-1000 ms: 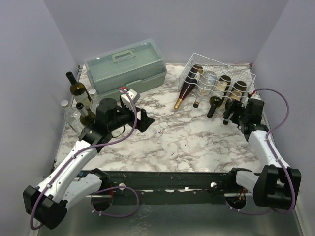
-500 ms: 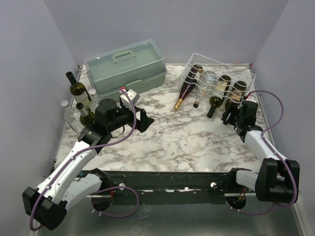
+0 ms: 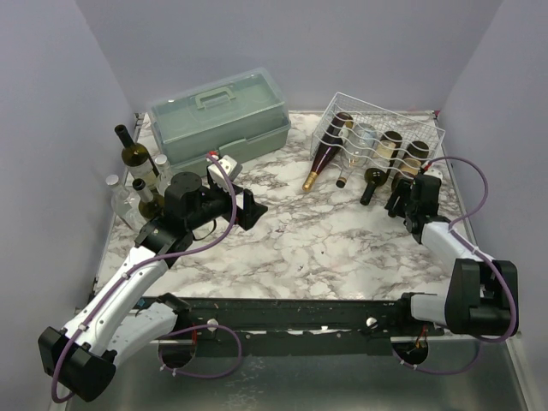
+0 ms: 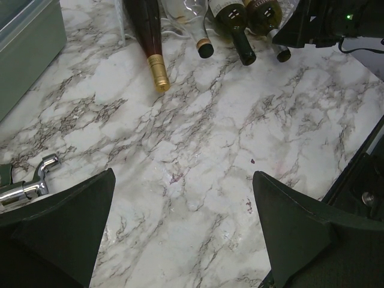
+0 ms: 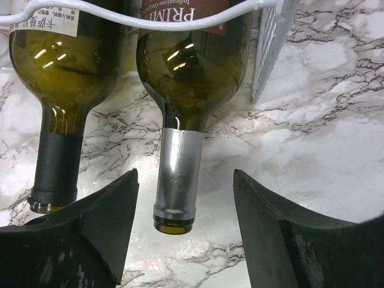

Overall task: Take the wine bottle off the wine rack
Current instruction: Pick up the wine bottle from the wine rack.

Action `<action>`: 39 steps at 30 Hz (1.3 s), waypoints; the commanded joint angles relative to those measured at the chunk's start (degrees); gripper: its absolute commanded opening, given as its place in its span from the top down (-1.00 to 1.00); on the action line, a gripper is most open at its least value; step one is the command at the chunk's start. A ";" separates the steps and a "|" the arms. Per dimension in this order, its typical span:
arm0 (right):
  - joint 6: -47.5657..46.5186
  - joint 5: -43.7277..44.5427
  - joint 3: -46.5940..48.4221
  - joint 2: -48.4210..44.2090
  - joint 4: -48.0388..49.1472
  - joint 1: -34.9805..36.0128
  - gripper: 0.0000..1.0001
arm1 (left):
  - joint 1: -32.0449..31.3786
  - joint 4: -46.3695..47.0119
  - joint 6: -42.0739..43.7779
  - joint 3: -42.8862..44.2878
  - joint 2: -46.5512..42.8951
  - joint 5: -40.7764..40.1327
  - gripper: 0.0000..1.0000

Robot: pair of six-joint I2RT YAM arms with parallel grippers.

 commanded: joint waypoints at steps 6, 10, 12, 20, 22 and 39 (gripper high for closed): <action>0.96 6.39 1.23 2.71 4.05 1.88 -0.33 | -0.23 0.15 0.59 0.17 -0.58 -0.71 -0.97; 1.26 7.21 1.37 4.04 5.24 2.44 -0.29 | -0.27 0.11 0.69 0.17 -0.67 -0.93 -0.97; 1.34 7.49 1.36 4.83 5.85 2.70 -0.29 | -0.27 0.06 0.76 0.17 -0.67 -0.95 -0.97; 2.52 7.59 2.44 8.94 6.97 3.13 -0.23 | -0.27 0.01 0.77 0.27 -0.74 -0.87 -0.97; 2.69 7.73 3.08 10.00 7.09 3.23 -0.18 | -0.27 0.00 0.86 0.20 -0.80 -0.98 -0.97; 4.80 8.56 5.43 15.33 5.25 3.59 0.14 | -0.27 -0.08 0.94 0.27 -0.50 -0.83 -0.97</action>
